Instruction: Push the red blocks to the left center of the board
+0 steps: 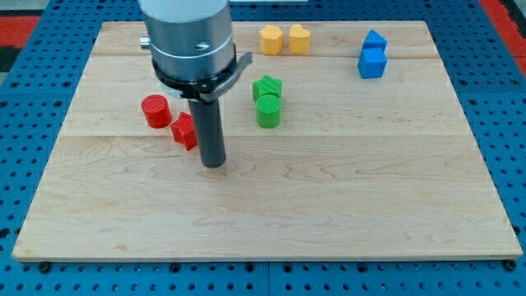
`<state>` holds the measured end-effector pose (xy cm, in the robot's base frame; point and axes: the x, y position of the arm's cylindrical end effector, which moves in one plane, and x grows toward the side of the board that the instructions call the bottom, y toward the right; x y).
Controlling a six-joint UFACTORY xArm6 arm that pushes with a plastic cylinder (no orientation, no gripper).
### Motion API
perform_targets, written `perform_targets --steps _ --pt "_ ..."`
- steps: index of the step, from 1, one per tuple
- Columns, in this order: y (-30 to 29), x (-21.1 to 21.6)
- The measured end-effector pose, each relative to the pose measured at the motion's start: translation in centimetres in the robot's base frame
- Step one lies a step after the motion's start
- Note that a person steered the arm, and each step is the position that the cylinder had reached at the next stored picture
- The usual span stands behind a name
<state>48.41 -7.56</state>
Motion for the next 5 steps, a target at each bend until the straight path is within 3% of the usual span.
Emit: perform_targets --steps 2,5 --pt "-0.7 -5.0" --pt "-8.7 -8.8"
